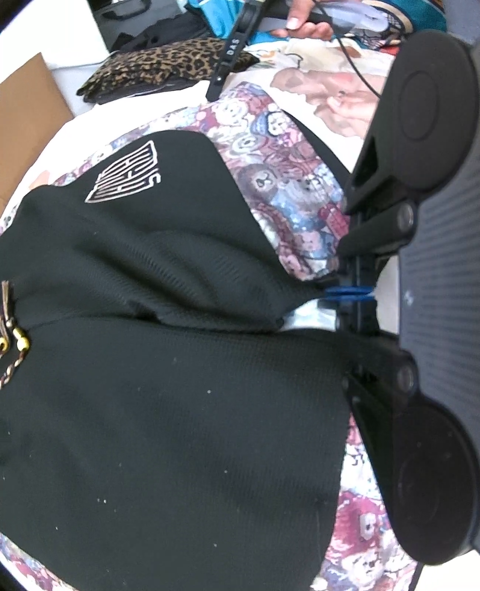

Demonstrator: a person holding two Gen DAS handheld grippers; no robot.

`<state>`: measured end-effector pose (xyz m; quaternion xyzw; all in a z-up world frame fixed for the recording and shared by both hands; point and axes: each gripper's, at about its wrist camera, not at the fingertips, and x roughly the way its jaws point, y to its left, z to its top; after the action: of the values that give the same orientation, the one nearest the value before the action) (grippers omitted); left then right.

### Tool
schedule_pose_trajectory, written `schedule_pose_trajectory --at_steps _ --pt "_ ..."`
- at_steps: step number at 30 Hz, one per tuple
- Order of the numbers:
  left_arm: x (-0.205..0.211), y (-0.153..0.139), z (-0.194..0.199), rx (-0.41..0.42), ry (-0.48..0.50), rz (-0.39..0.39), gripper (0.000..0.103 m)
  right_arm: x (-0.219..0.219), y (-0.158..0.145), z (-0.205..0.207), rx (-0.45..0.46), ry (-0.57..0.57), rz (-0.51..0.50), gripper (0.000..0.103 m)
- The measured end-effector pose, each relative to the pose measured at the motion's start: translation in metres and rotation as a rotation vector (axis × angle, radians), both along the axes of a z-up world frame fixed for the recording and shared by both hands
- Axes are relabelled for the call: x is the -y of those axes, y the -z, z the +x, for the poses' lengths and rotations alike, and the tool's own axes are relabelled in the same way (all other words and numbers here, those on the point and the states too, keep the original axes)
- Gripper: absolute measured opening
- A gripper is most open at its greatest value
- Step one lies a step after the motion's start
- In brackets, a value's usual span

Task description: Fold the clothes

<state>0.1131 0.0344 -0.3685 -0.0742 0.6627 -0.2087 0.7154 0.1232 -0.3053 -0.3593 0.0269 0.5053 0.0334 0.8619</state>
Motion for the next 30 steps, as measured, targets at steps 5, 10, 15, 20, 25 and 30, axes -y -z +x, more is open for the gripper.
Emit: schedule_pose_trajectory --at_steps 5,10,15,20,25,30 --pt "0.002 0.002 0.000 -0.002 0.007 0.000 0.002 -0.012 0.005 -0.002 -0.010 -0.033 0.004 0.028" --pt "0.003 0.004 0.001 0.000 0.014 0.002 0.002 -0.020 0.008 -0.009 -0.026 -0.052 0.005 0.029" --pt "0.003 0.005 0.001 0.001 0.021 0.002 0.002 -0.021 0.007 -0.020 -0.042 -0.035 -0.004 0.035" --pt "0.000 0.004 0.001 0.002 0.021 -0.002 0.003 -0.028 -0.001 -0.031 -0.035 -0.063 -0.023 0.039" --pt "-0.001 0.004 0.000 0.000 0.022 -0.006 0.003 -0.020 -0.014 -0.028 0.016 -0.019 0.003 0.039" --pt "0.002 0.005 0.000 0.002 0.024 -0.002 0.003 -0.026 -0.013 -0.013 0.031 -0.028 0.018 0.039"
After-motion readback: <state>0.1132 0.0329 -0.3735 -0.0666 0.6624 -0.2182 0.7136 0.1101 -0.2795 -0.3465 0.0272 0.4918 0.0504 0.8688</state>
